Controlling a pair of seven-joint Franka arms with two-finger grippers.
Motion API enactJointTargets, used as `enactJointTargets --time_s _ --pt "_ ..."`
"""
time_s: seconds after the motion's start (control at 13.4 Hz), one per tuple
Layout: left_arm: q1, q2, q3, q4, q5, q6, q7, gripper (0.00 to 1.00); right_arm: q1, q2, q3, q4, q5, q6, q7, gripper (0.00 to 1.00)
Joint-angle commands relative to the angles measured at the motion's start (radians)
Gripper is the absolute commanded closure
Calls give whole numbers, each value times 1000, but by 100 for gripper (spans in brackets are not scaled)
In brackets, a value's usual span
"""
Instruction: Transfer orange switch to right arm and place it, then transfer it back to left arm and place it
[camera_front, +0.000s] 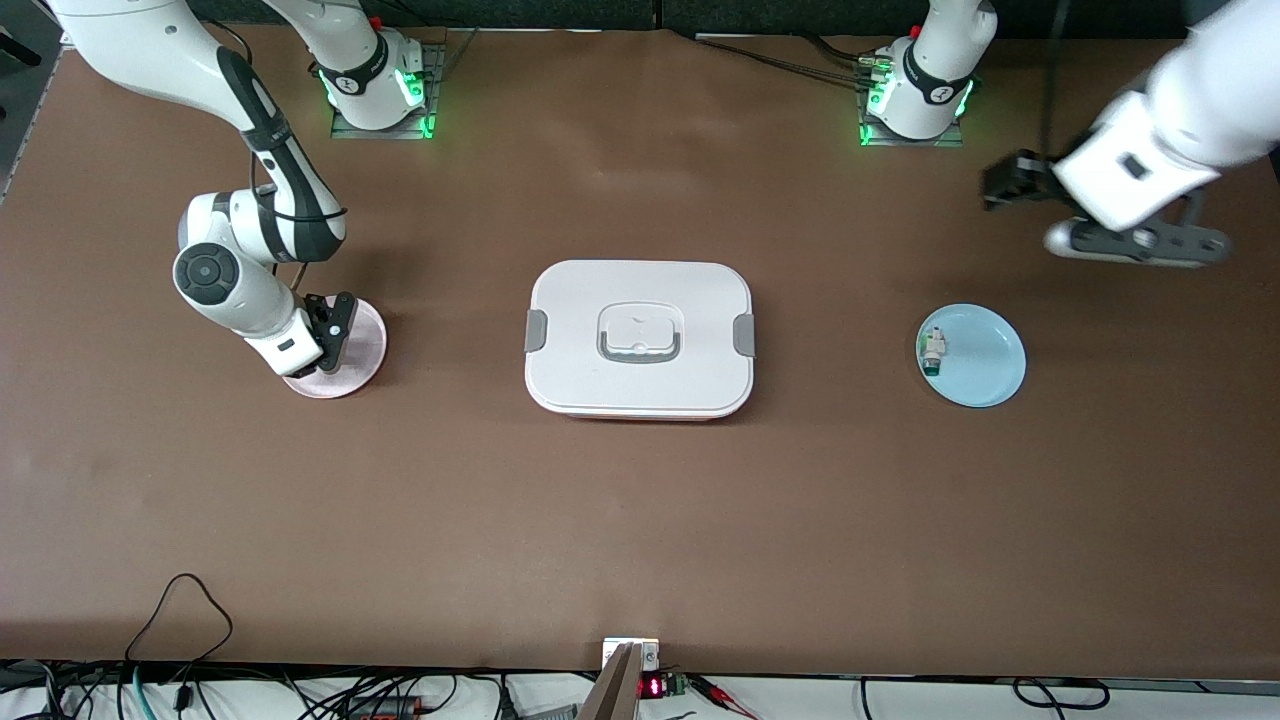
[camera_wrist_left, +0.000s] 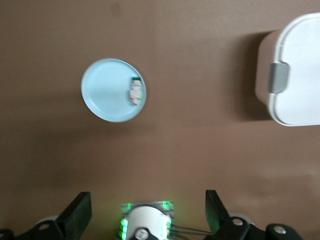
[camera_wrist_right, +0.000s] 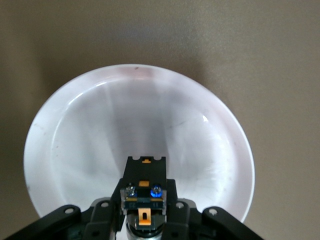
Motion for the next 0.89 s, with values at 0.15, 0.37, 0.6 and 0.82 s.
enactJointTargets --time_s 0.15,0.37,0.6,0.82 --pt "3 -65 65 -92 38 123 160 0 -6 -2 5 -15 -14 18 9 46" --pt "17 -152 61 -212 29 215 144 0 -8 -50 7 -12 -8 -42 125 0" --pt "35 -149 59 -206 -5 190 75 0 -6 -121 40 26 0 -91 398 0" --pt "28 -136 59 -168 -48 131 -33 0 -6 -150 70 139 43 -256 621 0"
